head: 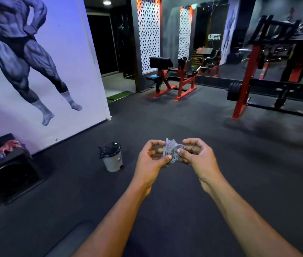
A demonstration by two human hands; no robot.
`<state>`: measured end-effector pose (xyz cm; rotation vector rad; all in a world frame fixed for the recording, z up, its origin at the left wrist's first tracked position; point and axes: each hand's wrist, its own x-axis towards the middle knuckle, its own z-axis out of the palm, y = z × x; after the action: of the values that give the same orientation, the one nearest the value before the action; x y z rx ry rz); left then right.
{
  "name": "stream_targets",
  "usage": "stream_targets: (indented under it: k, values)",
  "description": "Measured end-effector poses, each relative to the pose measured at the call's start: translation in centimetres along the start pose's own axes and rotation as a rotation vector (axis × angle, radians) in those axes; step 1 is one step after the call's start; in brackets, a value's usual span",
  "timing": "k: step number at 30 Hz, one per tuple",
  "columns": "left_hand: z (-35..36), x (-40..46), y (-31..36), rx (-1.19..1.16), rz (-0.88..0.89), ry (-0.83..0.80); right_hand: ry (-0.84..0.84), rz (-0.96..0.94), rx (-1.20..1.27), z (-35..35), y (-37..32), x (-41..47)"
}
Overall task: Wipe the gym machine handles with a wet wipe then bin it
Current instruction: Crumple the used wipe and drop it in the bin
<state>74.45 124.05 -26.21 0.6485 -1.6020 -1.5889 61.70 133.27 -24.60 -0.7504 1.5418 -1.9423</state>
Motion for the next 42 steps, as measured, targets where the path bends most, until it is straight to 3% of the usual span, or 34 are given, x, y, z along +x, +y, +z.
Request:
stream_targets:
  k: [12, 28, 42]
  values:
    - [-2.8, 23.1, -7.1, 0.063, -0.110, 0.164, -0.199, 0.131, -0.020, 4.4, 6.9, 26.2]
    - [-18.2, 46.4, -17.4, -0.021, -0.305, 0.462, -0.624, 0.383, -0.202, 21.7, 19.7, 52.9]
    - [-27.5, 71.0, -24.0, 0.013, -0.363, 0.608, -0.729, 0.400, -0.274, 36.0, 29.4, 77.4]
